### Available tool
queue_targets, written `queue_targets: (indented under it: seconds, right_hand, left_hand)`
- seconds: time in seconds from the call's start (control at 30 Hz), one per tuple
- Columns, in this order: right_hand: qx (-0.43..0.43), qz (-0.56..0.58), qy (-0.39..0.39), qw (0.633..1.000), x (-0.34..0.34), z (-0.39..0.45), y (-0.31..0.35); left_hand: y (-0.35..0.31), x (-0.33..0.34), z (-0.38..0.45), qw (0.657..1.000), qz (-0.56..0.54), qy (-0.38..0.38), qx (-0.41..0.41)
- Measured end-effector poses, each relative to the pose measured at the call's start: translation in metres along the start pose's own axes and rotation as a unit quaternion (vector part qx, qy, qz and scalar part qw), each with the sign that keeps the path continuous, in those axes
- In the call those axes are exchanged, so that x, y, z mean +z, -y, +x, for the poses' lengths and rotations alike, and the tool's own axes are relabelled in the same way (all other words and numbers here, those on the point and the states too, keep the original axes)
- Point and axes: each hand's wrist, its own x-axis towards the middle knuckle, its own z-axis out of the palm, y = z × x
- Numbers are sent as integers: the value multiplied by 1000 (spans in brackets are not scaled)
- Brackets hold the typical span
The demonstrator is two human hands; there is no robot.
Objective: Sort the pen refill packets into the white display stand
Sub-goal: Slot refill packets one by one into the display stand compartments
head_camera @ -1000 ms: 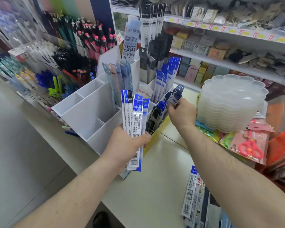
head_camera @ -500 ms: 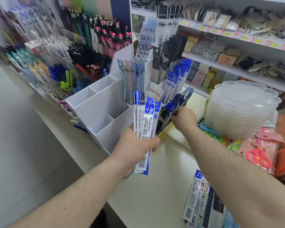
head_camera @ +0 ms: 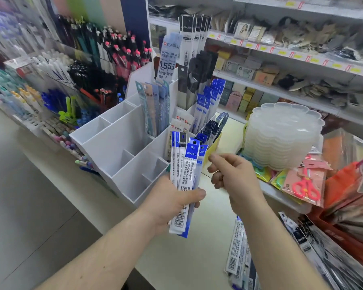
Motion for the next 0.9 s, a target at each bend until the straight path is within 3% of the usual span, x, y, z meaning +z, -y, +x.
queue_targets:
  seconds: [0.13,0.37,0.67,0.9]
  right_hand:
    - [17,6,92,996,7,-34,-5]
    - [2,37,61,997,-1,-47,-16]
    - [-10,76,35,996,-3,-51,-19]
    - [-3,152,-104,983,-11,-41,-23]
  left_hand:
    - [-2,6,-2,996,27,79,2]
    - [-2,6,-8,982,-8,182,-53]
    - [-4,-2,-11,983,-35,171,-53]
    - [-2,-2,-7,994,-54,80,-43]
